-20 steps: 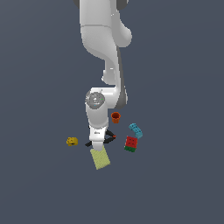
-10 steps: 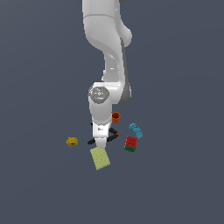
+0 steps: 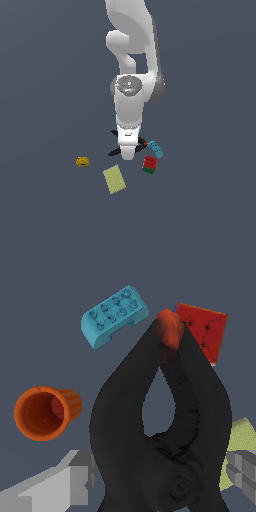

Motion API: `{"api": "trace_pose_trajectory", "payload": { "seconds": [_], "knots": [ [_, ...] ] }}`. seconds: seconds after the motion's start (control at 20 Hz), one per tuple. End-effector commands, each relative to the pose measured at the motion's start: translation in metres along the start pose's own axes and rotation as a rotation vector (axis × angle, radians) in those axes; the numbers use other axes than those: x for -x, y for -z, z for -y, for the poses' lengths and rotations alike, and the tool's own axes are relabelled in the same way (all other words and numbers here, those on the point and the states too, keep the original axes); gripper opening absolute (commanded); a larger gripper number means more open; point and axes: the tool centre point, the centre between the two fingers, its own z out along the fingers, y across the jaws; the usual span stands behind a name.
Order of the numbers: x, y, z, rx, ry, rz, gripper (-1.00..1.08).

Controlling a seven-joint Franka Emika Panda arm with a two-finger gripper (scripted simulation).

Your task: Pick up a designated object from a clutter of objects.

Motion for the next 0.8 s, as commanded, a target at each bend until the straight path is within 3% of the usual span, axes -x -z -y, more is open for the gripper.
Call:
{"api": "trace_pose_trajectory", "payload": {
  "seconds": [0.0,0.75],
  "knots": [
    [-0.016,0.026,0.002,0.001,0.001,0.0,-1.0],
    [-0.112,0.182,0.016,-0.003,0.002,-0.001,-1.0]
  ]
}}
